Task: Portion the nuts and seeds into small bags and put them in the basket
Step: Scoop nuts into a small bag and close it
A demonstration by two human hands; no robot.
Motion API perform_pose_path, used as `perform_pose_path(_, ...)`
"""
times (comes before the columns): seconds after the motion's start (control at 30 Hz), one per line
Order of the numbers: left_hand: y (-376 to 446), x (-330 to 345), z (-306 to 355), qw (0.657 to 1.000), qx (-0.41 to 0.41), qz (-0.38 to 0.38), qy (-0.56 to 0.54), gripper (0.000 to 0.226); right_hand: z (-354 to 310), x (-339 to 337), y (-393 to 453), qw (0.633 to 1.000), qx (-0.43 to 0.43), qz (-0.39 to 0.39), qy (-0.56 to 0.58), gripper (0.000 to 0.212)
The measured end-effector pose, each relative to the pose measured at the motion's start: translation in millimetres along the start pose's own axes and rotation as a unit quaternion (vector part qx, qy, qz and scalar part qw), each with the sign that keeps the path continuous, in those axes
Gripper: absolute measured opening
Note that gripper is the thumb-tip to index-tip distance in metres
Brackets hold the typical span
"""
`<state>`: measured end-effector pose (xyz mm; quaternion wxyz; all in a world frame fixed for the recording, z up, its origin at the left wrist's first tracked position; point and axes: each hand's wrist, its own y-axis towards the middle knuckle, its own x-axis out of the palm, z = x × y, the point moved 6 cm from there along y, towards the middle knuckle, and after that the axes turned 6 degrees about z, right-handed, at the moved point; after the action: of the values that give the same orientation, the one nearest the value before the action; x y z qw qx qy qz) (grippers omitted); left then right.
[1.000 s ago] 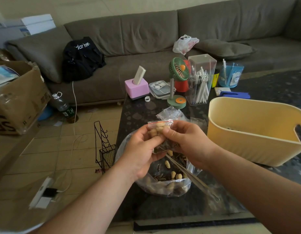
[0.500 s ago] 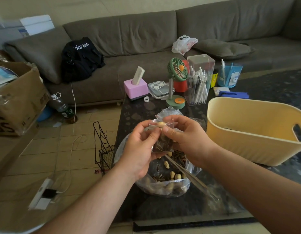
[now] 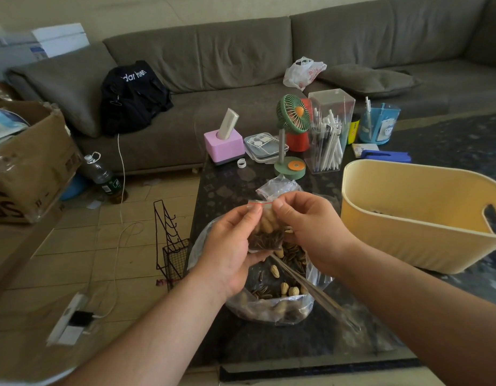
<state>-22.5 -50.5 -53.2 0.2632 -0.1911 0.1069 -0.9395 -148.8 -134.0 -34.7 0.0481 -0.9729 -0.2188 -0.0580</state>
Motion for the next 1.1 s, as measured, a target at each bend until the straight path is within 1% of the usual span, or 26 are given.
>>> perform_pose_path(0.1,-1.8,2.1,1.0,1.0,0.003,-0.02,0.008,0.026,-1.4,-0.6,0.4,1.0,0.005,0.008,0.023,0.018)
perform_pose_path(0.2,-3.3,7.7,1.2,0.998,0.04,-0.041,0.04,0.035,-1.0,-0.9,0.2,0.998,0.017,0.025,0.049,0.017)
perform_pose_path(0.27,-2.2,8.4,1.0,0.995,0.076,-0.027,0.052,0.031,-0.1,0.3,-0.5,0.996,0.032,0.026,0.078,0.017)
perform_pose_path(0.33,0.8,5.8,0.9,0.994,0.098,-0.006,0.052,0.023,1.0,1.6,-1.3,0.994,0.047,0.011,0.099,0.022)
perform_pose_path(0.4,5.1,1.3,-0.4,0.995,0.095,0.004,0.041,0.018,2.8,4.0,-3.2,0.994,0.061,-0.015,0.086,0.023)
perform_pose_path(0.47,7.9,-1.5,-2.1,0.997,0.072,0.0,0.034,0.017,6.3,5.8,-4.5,0.995,0.068,-0.027,0.067,0.017)
perform_pose_path(0.53,7.7,-2.7,-1.9,0.998,0.05,0.0,0.026,0.016,9.1,4.6,-3.7,0.995,0.07,-0.013,0.066,0.013)
perform_pose_path(0.6,7.7,-5.6,1.0,0.999,0.046,0.015,0.016,0.014,9.0,1.4,-1.2,0.996,0.067,0.007,0.064,0.014)
perform_pose_path(0.73,8.2,-10.4,4.5,0.997,0.064,0.049,0.01,0.018,2.8,0.0,-0.4,0.997,0.055,0.006,0.057,0.022)
perform_pose_path(0.8,7.9,-11.0,4.6,0.995,0.073,0.06,0.016,0.017,2.4,-0.4,-0.1,0.997,0.053,0.012,0.054,0.023)
perform_pose_path(0.97,7.4,-10.9,6.7,0.992,0.09,0.078,0.032,0.014,3.0,-5.2,1.9,0.999,0.035,0.036,0.018,0.014)
perform_pose_path(1.1,9.6,-13.3,5.8,0.991,0.087,0.097,0.036,0.014,3.0,-6.9,3.4,0.999,0.027,0.025,-0.025,0.009)
